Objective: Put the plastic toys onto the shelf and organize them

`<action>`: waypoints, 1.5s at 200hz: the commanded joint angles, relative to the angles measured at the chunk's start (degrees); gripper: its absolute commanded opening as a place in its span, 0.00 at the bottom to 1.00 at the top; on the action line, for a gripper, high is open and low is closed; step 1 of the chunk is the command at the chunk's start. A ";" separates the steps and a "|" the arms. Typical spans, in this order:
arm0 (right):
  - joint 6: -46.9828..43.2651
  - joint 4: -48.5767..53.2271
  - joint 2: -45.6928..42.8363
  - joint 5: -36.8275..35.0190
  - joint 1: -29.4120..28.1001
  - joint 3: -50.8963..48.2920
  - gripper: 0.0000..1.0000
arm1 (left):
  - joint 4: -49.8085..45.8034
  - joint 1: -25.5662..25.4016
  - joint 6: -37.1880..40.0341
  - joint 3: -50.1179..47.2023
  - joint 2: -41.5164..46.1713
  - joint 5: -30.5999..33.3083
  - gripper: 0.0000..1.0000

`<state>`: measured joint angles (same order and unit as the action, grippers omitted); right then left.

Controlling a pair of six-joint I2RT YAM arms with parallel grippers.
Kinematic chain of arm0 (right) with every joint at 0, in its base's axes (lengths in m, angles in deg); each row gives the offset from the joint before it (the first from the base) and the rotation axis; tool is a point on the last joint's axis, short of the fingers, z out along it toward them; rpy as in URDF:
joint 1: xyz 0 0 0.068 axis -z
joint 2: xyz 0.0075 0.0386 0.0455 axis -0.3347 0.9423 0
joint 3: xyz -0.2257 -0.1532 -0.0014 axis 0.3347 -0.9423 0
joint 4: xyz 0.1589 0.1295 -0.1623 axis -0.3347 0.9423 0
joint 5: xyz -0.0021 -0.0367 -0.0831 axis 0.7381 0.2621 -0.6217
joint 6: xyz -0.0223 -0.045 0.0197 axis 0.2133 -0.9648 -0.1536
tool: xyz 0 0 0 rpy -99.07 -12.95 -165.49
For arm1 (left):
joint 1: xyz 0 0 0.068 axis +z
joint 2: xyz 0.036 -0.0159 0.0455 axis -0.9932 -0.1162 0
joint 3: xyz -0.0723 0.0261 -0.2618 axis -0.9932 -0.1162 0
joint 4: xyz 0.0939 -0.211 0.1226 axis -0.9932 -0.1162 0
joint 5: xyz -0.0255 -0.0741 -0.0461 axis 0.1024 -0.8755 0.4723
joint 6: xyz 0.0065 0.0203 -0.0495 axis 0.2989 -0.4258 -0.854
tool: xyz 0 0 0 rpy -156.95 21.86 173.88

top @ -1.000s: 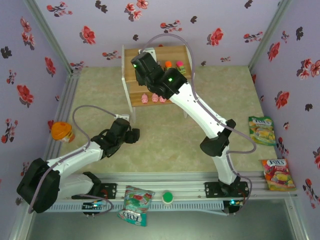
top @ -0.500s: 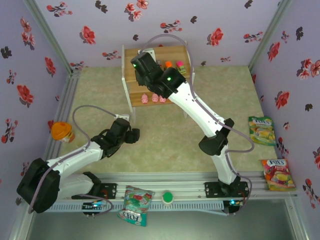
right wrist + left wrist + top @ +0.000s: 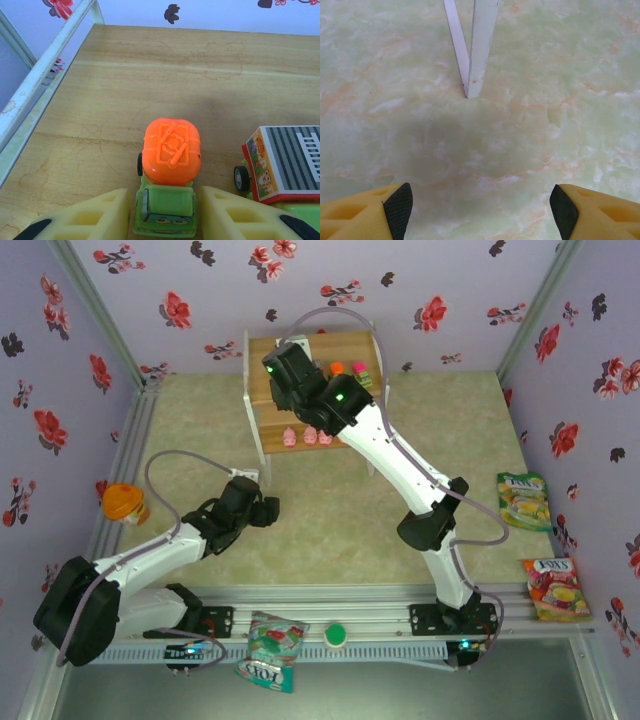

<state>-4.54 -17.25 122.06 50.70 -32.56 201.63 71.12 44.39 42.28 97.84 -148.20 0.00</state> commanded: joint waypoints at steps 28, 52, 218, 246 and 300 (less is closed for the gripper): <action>-1.57 0.16 -1.48 -1.01 -0.72 1.68 0.42 | 0.48 0.26 0.97 0.67 0.17 -0.19 0.77; -1.99 0.10 -2.17 -1.94 -1.08 1.63 0.44 | 0.48 0.24 0.97 0.72 0.10 -0.24 0.77; -4.80 -1.39 -8.56 -6.29 -2.11 -3.13 0.51 | 0.92 0.27 1.06 -0.53 2.71 0.41 0.78; -5.34 -1.57 -9.14 -6.68 -2.11 -2.68 0.56 | 0.93 0.27 1.19 -0.49 2.64 0.52 0.78; -6.23 -0.83 -10.54 -7.87 -2.16 -2.39 0.64 | 0.66 0.21 1.23 -0.58 3.15 1.18 0.78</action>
<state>-9.44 -17.56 114.19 45.17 -34.47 198.72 71.12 44.39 42.30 97.82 -146.30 0.02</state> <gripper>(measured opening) 0.629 0.783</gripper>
